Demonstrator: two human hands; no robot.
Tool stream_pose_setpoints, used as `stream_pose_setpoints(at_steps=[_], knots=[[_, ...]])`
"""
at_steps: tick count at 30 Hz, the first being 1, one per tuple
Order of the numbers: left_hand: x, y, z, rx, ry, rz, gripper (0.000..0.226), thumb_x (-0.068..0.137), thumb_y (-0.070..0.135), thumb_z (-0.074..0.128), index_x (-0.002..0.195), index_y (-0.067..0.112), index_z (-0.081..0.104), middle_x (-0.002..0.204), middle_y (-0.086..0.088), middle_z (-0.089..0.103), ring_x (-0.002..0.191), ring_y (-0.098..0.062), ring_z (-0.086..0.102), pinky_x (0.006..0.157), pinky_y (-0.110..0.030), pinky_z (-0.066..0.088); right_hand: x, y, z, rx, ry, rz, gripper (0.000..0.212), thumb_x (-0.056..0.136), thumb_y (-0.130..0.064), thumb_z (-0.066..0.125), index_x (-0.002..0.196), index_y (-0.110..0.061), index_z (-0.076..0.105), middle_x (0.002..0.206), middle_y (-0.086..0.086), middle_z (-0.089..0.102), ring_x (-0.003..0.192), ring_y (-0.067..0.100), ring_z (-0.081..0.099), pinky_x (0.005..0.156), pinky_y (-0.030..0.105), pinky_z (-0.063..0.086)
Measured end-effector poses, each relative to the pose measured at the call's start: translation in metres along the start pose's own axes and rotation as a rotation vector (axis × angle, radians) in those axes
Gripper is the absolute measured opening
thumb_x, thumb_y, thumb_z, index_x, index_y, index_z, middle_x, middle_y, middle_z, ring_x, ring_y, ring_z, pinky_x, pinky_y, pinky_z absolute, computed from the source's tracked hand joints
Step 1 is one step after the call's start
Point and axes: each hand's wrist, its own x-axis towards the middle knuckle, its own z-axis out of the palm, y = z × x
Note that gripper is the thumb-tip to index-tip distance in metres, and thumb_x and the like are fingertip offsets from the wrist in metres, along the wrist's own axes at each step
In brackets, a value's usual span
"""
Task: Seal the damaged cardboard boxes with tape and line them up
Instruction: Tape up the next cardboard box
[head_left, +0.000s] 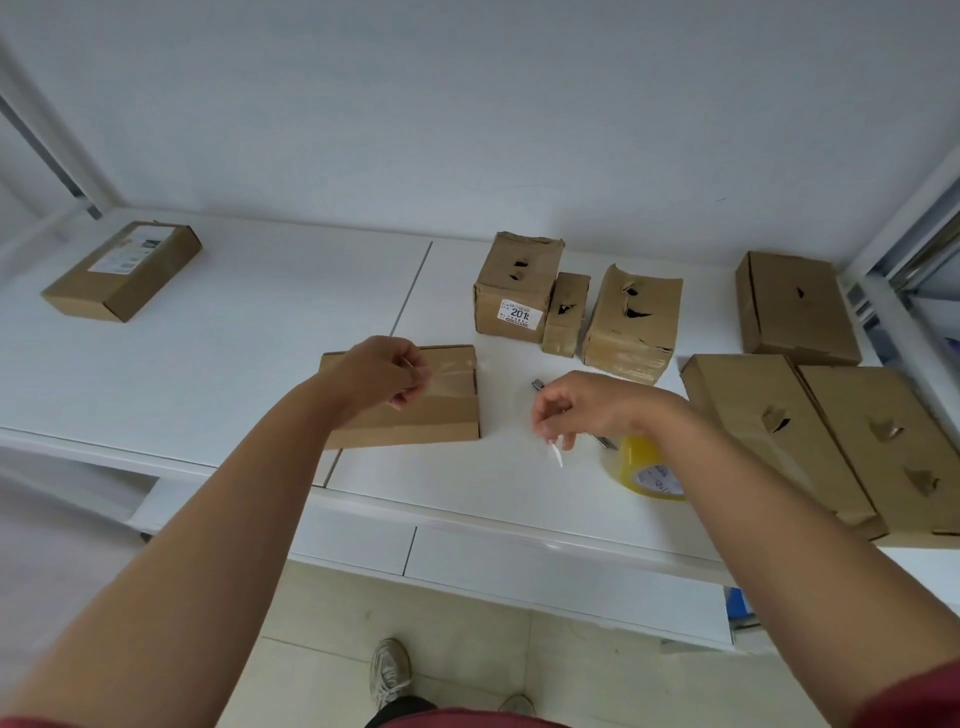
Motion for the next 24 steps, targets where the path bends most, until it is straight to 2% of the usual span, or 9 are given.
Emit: stream_pose_setpoints(at_steps=[2,6,9,12,14,17,21,23,24], knots=[[-0.001,-0.001,0.001,-0.013,-0.003,-0.001,0.010,0.095,0.002,0.056,0.087,0.005,0.062,0.071,-0.009,0.060,0.066,-0.018,0.053,0.064,-0.028,0.049,0.010,-0.005,0.009,-0.149,-0.075,0.044,0.006,0.094,-0.019,0.062,0.093,-0.016,0.067,0.083,-0.002,0.071,0.070,0.007,0.068,0.070,0.021,0.052],[-0.003,-0.005,0.004,-0.020,-0.025,0.001,0.009,0.095,0.003,0.055,0.089,0.005,0.062,0.071,-0.010,0.059,0.066,-0.019,0.052,0.066,-0.031,0.047,0.028,-0.005,0.025,-0.297,-0.143,0.121,0.008,0.094,-0.015,0.060,0.097,-0.011,0.066,0.086,0.004,0.070,0.069,0.009,0.063,0.065,0.020,0.050],[-0.004,-0.006,0.005,-0.034,-0.029,0.004,0.011,0.095,0.002,0.055,0.086,0.006,0.061,0.069,-0.009,0.059,0.063,-0.018,0.051,0.062,-0.029,0.046,0.034,-0.008,0.034,-0.405,-0.133,0.155,0.008,0.091,-0.019,0.062,0.093,-0.012,0.064,0.082,-0.001,0.067,0.068,0.012,0.062,0.065,0.025,0.047],[-0.006,-0.008,0.003,-0.046,-0.035,0.002,0.013,0.094,0.001,0.055,0.084,0.007,0.061,0.069,-0.009,0.059,0.061,-0.016,0.050,0.059,-0.027,0.046,0.036,-0.011,0.040,-0.462,-0.080,0.158,0.011,0.088,-0.021,0.065,0.080,-0.020,0.058,0.076,-0.007,0.063,0.069,0.012,0.060,0.059,0.023,0.045],[-0.007,-0.010,0.002,-0.044,-0.042,-0.002,0.014,0.094,0.002,0.055,0.084,0.008,0.061,0.069,-0.009,0.059,0.062,-0.017,0.051,0.059,-0.027,0.046,0.035,-0.013,0.040,-0.455,-0.065,0.182,0.013,0.087,-0.023,0.067,0.079,-0.021,0.058,0.078,-0.004,0.065,0.068,0.011,0.060,0.058,0.022,0.045],[-0.011,-0.010,0.001,-0.046,-0.033,-0.012,0.013,0.095,0.002,0.057,0.084,0.007,0.061,0.068,-0.008,0.059,0.062,-0.017,0.051,0.059,-0.027,0.046,0.033,-0.015,0.041,-0.565,-0.032,0.196,0.022,0.085,-0.032,0.069,0.091,-0.015,0.056,0.093,0.005,0.065,0.077,0.018,0.057,0.060,0.028,0.043],[-0.019,-0.009,-0.006,-0.036,0.008,-0.006,0.009,0.095,0.003,0.059,0.087,0.004,0.063,0.070,-0.009,0.060,0.062,-0.017,0.053,0.058,-0.025,0.049,0.034,-0.015,0.044,-0.736,0.033,0.197,0.039,0.084,-0.044,0.070,0.102,-0.017,0.049,0.096,-0.001,0.044,0.087,0.017,0.045,0.070,0.034,0.042],[-0.025,-0.010,-0.014,-0.039,0.019,-0.004,0.009,0.095,0.003,0.059,0.087,0.005,0.063,0.070,-0.009,0.060,0.059,-0.014,0.053,0.056,-0.021,0.049,0.034,-0.017,0.041,-0.609,0.128,0.135,0.030,0.085,-0.042,0.068,0.095,-0.018,0.052,0.092,-0.006,0.047,0.086,0.015,0.046,0.067,0.033,0.040],[-0.027,-0.011,-0.018,-0.043,0.023,0.000,0.009,0.095,0.003,0.059,0.087,0.005,0.063,0.071,-0.009,0.060,0.059,-0.013,0.053,0.055,-0.021,0.049,0.034,-0.020,0.039,-0.421,0.231,0.086,0.022,0.086,-0.039,0.065,0.089,-0.020,0.055,0.088,-0.007,0.054,0.084,0.015,0.051,0.066,0.032,0.041]])
